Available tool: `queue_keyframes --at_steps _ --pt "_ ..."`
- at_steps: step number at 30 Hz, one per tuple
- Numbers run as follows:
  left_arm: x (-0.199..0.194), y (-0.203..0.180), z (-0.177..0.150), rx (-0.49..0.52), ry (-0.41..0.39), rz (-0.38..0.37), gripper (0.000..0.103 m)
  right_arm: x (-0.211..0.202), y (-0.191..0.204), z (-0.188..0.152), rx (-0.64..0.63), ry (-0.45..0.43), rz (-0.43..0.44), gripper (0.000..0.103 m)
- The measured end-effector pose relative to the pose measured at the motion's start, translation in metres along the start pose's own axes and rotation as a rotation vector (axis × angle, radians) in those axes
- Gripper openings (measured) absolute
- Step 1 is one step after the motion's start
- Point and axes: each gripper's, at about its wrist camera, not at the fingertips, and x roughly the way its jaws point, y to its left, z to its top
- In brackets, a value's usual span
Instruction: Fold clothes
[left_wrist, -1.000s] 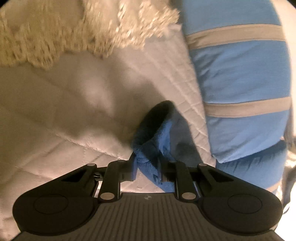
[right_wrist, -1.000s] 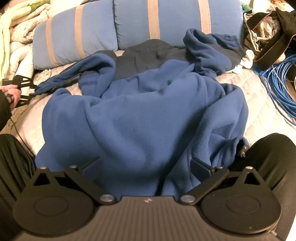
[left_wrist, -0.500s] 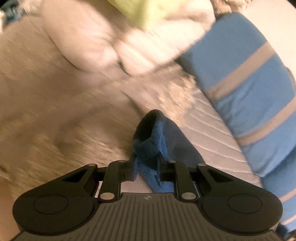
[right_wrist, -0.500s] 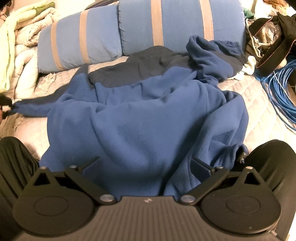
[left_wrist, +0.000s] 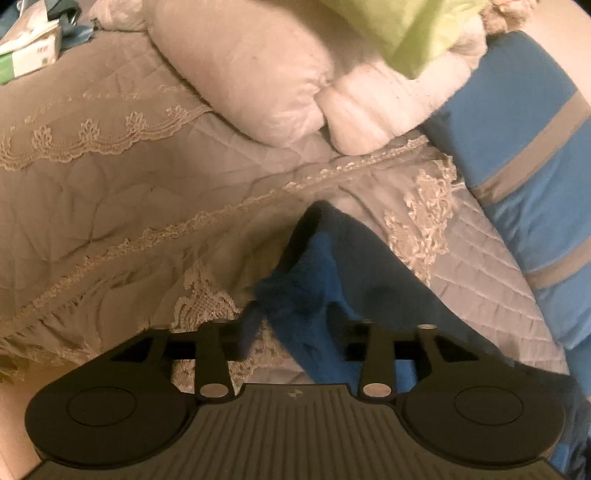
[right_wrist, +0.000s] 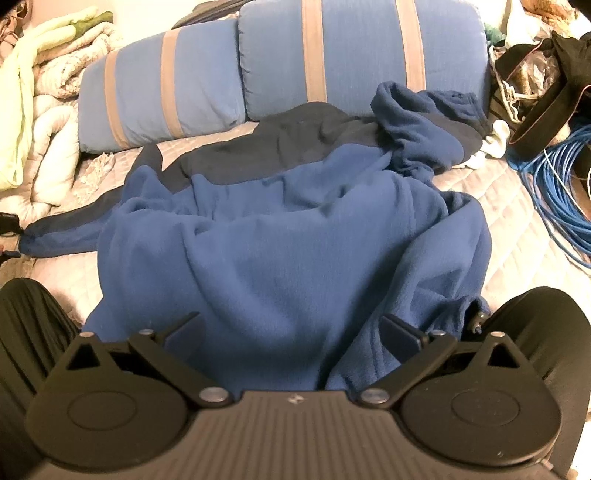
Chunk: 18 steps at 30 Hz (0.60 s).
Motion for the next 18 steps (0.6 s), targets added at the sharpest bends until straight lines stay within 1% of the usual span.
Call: queue_keyframes --at_steps 1,2,6,8,14,18 --pt "-0.005 -0.003 -0.002 0.007 -0.004 -0.010 0.064 -0.001 -0.001 0.000 0.002 -0.002 -0.002 0.103" --pt "-0.011 -0.006 -0.003 0.015 -0.008 -0.023 0.070 -0.001 -0.003 0.000 0.003 -0.005 -0.003 0.103" --pt "-0.041 -0.027 -0.012 0.081 -0.012 -0.107 0.072 -0.002 -0.008 0.004 0.003 -0.016 -0.005 0.103" --pt "-0.059 -0.043 -0.017 0.129 -0.032 -0.159 0.072 -0.003 -0.011 0.008 -0.009 -0.026 0.000 0.103" --pt "-0.120 -0.111 -0.036 0.291 -0.132 -0.306 0.073 -0.016 -0.027 0.032 -0.072 -0.071 -0.010 0.103" --pt "-0.164 -0.161 -0.056 0.396 -0.154 -0.408 0.075 -0.033 -0.038 0.052 -0.123 -0.104 0.007 0.103"
